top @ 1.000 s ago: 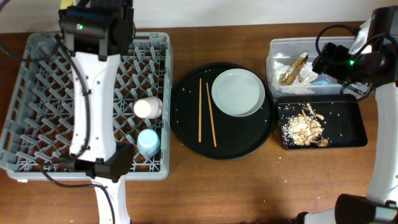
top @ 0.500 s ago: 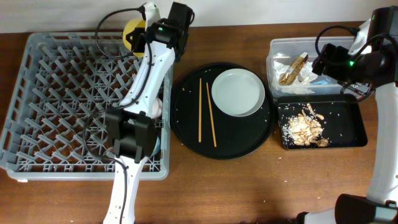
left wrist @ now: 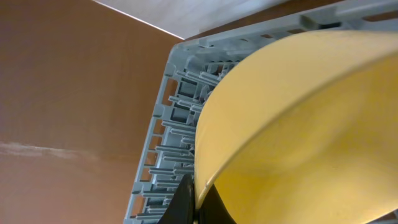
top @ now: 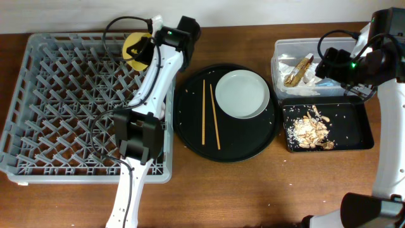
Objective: Sort waste into correct bins and load items into the dishwasher rack
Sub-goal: 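Grasp the yellow bowl with the left gripper and set it in the rack's back, then grasp the white plate with the left gripper and stand it upright in the rack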
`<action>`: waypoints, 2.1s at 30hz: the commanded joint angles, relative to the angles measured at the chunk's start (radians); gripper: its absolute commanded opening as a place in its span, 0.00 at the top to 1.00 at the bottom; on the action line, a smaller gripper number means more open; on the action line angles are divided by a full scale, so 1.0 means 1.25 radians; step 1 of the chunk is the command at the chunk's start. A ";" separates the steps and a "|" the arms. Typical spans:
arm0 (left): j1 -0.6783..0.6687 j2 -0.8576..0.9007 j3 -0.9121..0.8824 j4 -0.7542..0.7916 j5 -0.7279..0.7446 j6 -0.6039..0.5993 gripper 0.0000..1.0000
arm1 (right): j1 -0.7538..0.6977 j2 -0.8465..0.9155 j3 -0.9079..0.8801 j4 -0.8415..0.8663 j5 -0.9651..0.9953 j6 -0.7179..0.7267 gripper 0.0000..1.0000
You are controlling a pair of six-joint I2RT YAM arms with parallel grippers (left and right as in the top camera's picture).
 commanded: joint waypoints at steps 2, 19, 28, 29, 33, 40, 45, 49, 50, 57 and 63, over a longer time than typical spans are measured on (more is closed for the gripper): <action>-0.018 0.020 -0.007 -0.038 0.112 0.010 1.00 | -0.002 0.002 -0.004 -0.003 0.013 -0.008 0.11; -0.021 0.020 0.055 -0.118 0.544 0.074 0.46 | -0.002 0.002 -0.004 -0.002 0.013 -0.008 0.11; -0.032 0.029 0.319 -0.104 1.260 0.264 0.32 | -0.002 0.002 -0.004 0.000 -0.009 -0.008 0.10; -0.040 0.035 0.319 -0.102 1.260 0.247 0.35 | -0.002 0.002 -0.004 0.000 -0.009 -0.008 0.10; -0.112 0.141 0.319 -0.046 1.206 0.166 0.40 | -0.002 0.002 -0.004 0.000 -0.009 -0.008 0.10; -0.122 0.204 0.319 0.028 1.004 0.097 0.40 | -0.001 0.002 -0.004 -0.003 -0.031 -0.008 0.10; -0.122 0.251 0.319 0.018 1.049 0.112 0.39 | -0.001 0.002 -0.004 -0.003 -0.048 -0.008 0.10; -0.122 0.256 0.319 0.017 1.055 0.127 0.48 | -0.001 0.002 -0.004 -0.003 -0.048 -0.008 0.10; -0.122 0.258 0.319 0.015 1.055 0.127 0.70 | -0.002 0.002 -0.004 -0.003 -0.048 -0.008 0.10; -0.123 0.258 0.319 0.001 1.055 0.127 1.00 | -0.002 0.002 -0.004 -0.003 -0.048 -0.008 0.10; -0.085 0.214 0.467 -0.096 1.057 0.140 1.00 | -0.002 0.002 -0.004 -0.003 -0.048 -0.008 0.10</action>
